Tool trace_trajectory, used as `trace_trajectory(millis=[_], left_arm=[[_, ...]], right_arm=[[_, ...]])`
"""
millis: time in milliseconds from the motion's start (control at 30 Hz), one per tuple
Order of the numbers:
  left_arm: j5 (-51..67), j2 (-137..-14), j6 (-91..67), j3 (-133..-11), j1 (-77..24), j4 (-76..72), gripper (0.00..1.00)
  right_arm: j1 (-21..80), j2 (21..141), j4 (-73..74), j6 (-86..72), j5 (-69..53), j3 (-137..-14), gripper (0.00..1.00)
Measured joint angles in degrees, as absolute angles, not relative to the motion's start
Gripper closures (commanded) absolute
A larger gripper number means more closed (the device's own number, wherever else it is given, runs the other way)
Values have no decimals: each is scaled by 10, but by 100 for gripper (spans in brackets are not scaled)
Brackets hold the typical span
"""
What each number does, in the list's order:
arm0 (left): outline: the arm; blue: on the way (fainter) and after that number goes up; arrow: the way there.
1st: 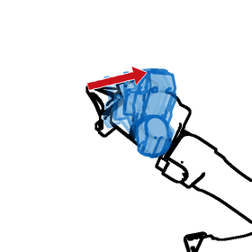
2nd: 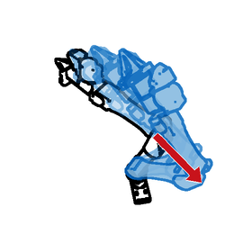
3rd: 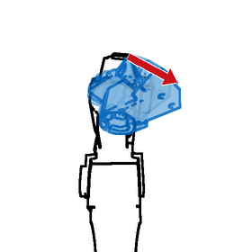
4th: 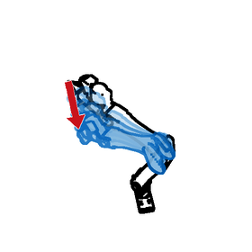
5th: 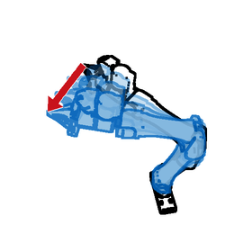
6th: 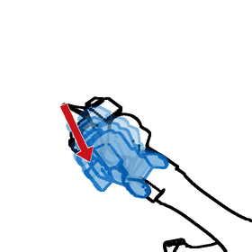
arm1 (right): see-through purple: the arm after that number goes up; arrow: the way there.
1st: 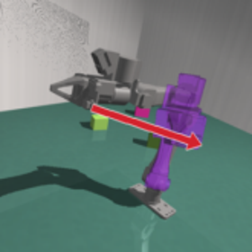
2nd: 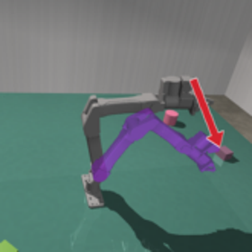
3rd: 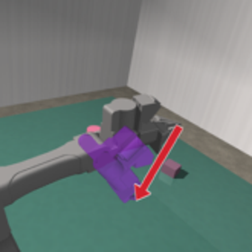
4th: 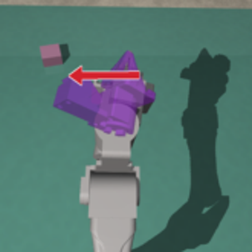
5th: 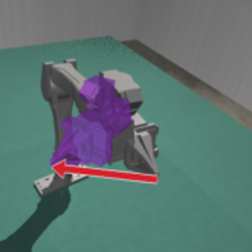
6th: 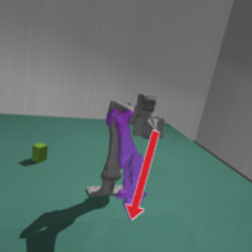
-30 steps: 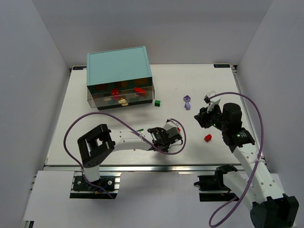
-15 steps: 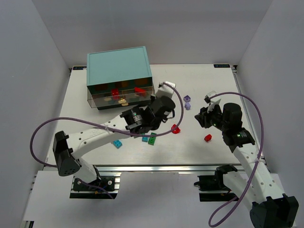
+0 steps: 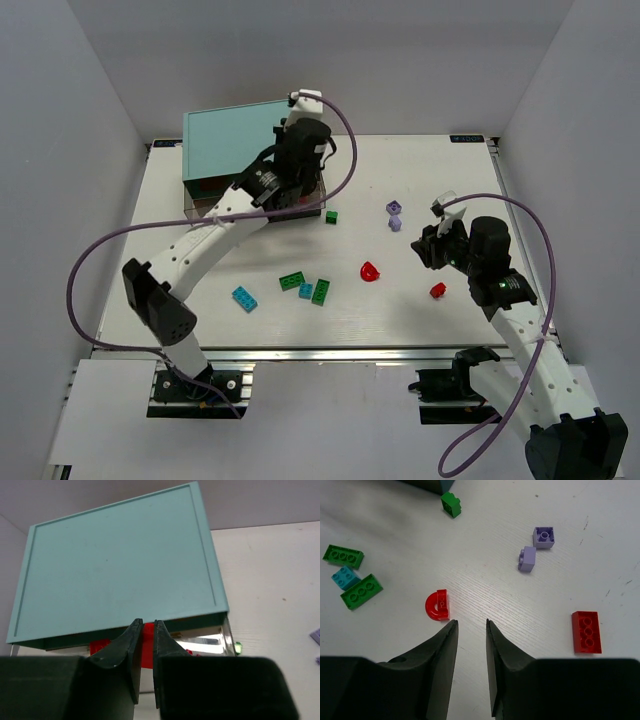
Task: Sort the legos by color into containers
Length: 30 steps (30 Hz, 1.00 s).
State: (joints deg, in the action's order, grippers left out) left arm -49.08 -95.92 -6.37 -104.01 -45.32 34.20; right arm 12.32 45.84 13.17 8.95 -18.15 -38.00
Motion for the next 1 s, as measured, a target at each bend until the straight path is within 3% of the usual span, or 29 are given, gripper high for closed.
trace_trajectory(millis=[233,367,500,533,633,1000], left_arm=[[-472,-1035,-60,-1071,-383,360,94],[-450,-1066,-70,-1069,-348,377,87],[-433,-1064,-80,-1063,-326,377,70],[-427,-1060,-83,-1060,-323,377,58],[-413,-1054,-90,-1043,-319,377,50],[-370,-987,-104,-960,-314,344,48]], right_arm=[[120,458,132,90,-182,-380,66],[119,458,132,90,-182,-380,66],[119,458,132,90,-182,-380,64],[119,458,132,90,-182,-380,62],[119,461,131,90,-182,-380,59],[116,471,131,90,-182,-377,58]])
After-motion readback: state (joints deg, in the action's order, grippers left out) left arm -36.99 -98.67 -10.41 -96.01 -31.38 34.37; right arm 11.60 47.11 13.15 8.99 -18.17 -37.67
